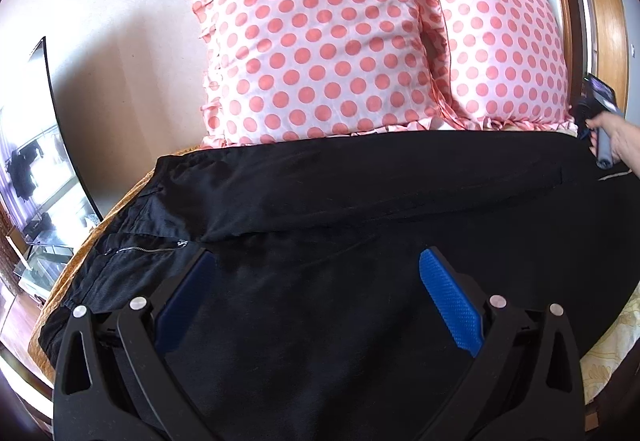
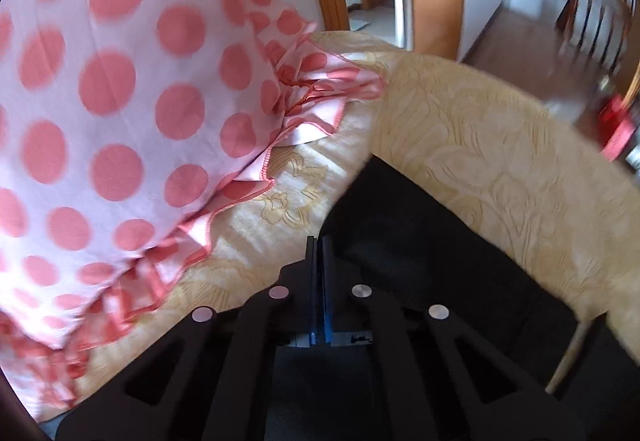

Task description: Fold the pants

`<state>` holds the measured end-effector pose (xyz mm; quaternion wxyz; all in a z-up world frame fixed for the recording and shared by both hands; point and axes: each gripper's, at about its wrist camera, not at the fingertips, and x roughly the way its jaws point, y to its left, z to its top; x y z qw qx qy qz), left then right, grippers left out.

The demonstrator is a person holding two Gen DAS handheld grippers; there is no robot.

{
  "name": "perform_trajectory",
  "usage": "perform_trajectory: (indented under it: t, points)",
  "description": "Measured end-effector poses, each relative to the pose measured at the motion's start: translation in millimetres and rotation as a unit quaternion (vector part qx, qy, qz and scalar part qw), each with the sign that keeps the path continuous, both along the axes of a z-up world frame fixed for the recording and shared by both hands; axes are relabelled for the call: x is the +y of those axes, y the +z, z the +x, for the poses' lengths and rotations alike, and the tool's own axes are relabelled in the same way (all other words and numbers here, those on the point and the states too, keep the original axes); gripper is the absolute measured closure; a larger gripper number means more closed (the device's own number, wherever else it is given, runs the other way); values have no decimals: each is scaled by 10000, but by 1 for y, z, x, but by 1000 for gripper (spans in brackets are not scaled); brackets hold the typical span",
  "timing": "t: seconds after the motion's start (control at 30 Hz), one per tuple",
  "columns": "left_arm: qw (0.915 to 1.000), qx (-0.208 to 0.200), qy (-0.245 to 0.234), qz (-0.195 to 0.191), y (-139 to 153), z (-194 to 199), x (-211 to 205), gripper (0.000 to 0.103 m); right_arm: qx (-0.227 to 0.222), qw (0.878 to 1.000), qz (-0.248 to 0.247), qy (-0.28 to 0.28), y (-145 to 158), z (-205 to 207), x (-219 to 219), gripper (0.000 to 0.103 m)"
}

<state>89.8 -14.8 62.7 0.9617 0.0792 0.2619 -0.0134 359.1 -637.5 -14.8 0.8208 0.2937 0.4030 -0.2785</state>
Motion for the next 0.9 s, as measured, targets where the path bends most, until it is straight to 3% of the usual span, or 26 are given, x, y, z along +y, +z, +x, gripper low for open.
perform_trajectory:
  t: [0.13,0.2,0.3,0.43,0.53,0.67,0.73,0.9]
  points:
    - [10000,-73,-34,-52,10,-6,12,2,-987,9934,566,137,15,-61,-7,101]
    - [9997,-190,-75,-96,17,-10,20,2,-1372,9883,611,278,32,-91,1,101]
    - [9989,-380,-157,-245,26,-13,36,2,-2041,9752,725,463,57,-168,23,101]
    - [9963,-461,-302,-659,30,-15,60,2,-2722,9578,796,464,78,-255,46,101]
    - [9934,-465,-472,-933,28,-16,78,2,-2578,9632,741,163,61,-304,56,101]
    - [9917,-414,-644,-1031,31,-6,93,2,-2158,9635,1527,-416,5,-318,44,101]
    - [9900,-345,-702,-1171,33,3,101,2,-2157,9626,1552,-529,-2,-317,48,101]
    - [9775,152,-701,-1982,44,57,132,2,-2372,9568,1551,-649,1,-318,51,101]
